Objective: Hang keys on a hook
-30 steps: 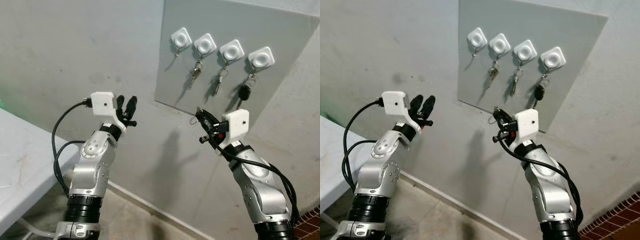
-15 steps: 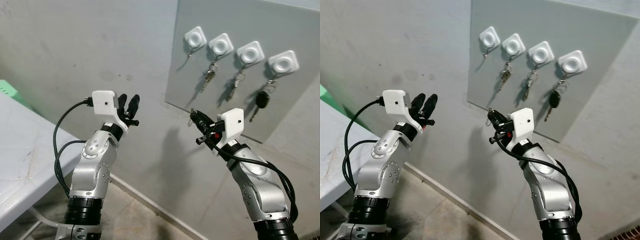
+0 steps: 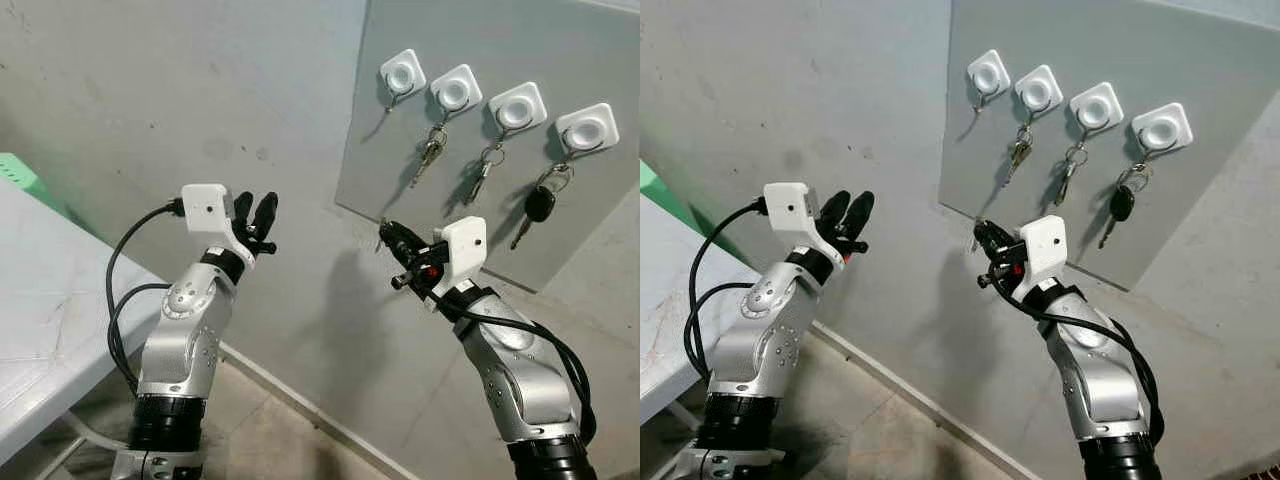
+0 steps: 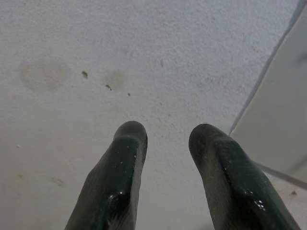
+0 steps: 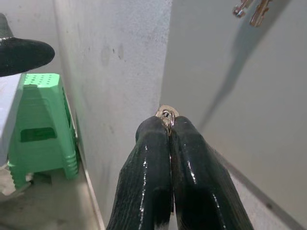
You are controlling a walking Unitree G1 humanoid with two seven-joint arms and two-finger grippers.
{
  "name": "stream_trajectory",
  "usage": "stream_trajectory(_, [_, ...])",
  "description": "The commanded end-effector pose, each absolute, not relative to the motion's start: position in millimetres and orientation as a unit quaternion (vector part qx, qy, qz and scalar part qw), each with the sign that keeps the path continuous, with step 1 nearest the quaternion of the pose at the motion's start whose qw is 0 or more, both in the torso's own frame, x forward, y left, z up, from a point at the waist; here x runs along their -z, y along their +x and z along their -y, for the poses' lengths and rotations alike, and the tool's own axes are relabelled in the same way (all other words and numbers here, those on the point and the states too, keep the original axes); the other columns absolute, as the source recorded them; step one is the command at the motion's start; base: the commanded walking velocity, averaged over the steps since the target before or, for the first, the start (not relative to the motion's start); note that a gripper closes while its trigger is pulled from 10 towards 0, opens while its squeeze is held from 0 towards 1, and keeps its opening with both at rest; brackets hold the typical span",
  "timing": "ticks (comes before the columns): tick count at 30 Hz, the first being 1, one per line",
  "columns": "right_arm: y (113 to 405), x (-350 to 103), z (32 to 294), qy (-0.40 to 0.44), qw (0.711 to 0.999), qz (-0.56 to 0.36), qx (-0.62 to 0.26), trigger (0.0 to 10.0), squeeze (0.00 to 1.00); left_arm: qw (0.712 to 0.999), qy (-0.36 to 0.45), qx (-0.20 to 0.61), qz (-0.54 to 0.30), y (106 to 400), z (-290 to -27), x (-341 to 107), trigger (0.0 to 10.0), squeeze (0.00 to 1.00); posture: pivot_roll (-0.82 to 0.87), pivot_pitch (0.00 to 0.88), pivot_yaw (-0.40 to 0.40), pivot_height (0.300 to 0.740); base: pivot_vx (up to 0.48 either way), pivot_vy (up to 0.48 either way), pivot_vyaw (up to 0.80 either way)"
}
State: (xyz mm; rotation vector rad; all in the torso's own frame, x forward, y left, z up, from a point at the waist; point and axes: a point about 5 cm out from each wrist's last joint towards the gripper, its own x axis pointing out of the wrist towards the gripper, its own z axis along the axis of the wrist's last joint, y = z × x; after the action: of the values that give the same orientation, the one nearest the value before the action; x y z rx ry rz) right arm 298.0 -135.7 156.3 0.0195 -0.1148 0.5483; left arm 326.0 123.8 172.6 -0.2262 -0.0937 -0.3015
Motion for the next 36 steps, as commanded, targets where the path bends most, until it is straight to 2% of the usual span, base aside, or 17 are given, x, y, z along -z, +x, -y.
stream_trajectory(1, [294,-165,137,0.015,0.958,0.086,-0.273,10.0,0.00,0.981,-0.100,0.159,0.054,323,-122,-175,10.0,0.00,0.13,0.000,-0.075,0.736,0.000,0.000,0.00])
stream_trajectory(21, [289,-163,158,0.050,0.972,0.109,-0.200,10.0,0.00,0.979,-0.116,0.160,0.043,320,-124,-170,10.0,0.00,0.13,0.000,-0.071,0.736,0.000,0.000,0.00])
stream_trajectory(36, [287,-164,156,0.059,0.972,0.113,-0.199,10.0,0.00,0.979,-0.119,0.159,0.041,321,-125,-170,10.0,0.00,0.13,0.000,-0.067,0.736,0.000,0.466,0.00])
